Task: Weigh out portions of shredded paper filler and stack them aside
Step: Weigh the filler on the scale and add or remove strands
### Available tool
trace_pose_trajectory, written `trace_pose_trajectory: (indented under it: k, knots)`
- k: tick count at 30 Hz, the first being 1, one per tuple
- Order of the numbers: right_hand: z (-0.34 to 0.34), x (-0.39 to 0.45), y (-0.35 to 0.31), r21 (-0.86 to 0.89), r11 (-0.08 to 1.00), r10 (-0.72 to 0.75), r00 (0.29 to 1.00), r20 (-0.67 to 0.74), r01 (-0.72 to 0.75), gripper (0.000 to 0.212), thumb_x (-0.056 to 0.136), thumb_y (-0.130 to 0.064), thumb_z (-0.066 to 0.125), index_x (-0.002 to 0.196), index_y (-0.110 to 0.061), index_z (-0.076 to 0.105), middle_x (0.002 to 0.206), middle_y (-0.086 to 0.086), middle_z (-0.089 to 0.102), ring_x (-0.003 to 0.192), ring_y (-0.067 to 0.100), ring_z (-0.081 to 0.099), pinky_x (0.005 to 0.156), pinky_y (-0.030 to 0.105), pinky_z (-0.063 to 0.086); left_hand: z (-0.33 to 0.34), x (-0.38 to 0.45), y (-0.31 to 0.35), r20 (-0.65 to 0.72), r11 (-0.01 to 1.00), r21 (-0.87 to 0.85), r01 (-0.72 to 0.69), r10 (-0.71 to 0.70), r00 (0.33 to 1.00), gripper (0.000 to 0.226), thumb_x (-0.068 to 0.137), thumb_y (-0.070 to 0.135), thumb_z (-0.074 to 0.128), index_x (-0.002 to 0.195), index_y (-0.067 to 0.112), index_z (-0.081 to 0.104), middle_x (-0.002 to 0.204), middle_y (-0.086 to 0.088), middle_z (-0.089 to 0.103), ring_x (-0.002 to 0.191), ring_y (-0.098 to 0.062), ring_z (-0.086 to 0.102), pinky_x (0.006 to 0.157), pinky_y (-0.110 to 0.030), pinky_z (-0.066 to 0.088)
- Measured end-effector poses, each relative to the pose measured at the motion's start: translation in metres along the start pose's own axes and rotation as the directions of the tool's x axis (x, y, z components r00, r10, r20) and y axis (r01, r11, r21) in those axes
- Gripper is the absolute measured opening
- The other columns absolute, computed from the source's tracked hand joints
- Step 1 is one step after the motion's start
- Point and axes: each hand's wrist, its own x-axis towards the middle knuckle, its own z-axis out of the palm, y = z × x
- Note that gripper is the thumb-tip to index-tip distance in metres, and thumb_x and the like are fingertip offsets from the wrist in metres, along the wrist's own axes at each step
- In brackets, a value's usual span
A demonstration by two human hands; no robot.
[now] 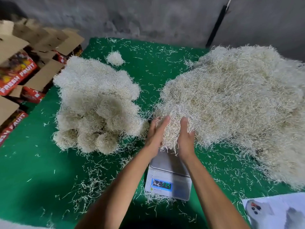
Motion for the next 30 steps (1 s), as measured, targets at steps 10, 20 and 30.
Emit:
trace_pose_trajectory:
  k: [10,20,30]
  knots:
    - [-0.037,-0.014,-0.05,0.047,0.905,-0.424,0.895,0.137,0.422,0.055,0.094,-0.073,0.052,0.114,-0.025,0.067,0.104,-0.003,0.07,0.08,-0.002,0.065,0.072,0.02,0.052,-0.025,0.014,0.028,-0.095,0.895,0.436,-0.097,0.153,0.984,0.092,0.079,0.051,0.08,0.153,0.019,0.035,0.148,-0.007,0.049,0.097,0.005,0.054,0.077,-0.016,0.046]
    - [-0.087,0.028,-0.177,0.012,0.872,-0.488,0.87,0.067,0.489,0.036,0.102,-0.032,0.062,0.082,-0.003,0.062,0.07,0.005,0.06,0.06,0.017,0.057,0.062,0.032,0.057,-0.046,0.002,0.021,-0.083,0.826,0.559,-0.076,0.146,0.986,0.091,0.084,0.048,0.078,0.156,0.016,0.031,0.152,-0.019,0.045,0.134,-0.035,0.05,0.105,-0.036,0.044]
    - [-0.089,0.045,-0.195,0.254,0.873,-0.449,0.89,0.082,0.416,0.006,0.106,-0.009,0.055,0.106,-0.004,0.056,0.099,0.016,0.062,0.087,0.026,0.066,0.089,0.047,0.062,-0.073,0.018,0.025,-0.517,0.999,-0.027,0.04,-0.049,0.855,0.085,0.093,0.026,0.073,0.158,0.005,0.022,0.157,-0.024,0.036,0.14,-0.04,0.043,0.112,-0.044,0.039]
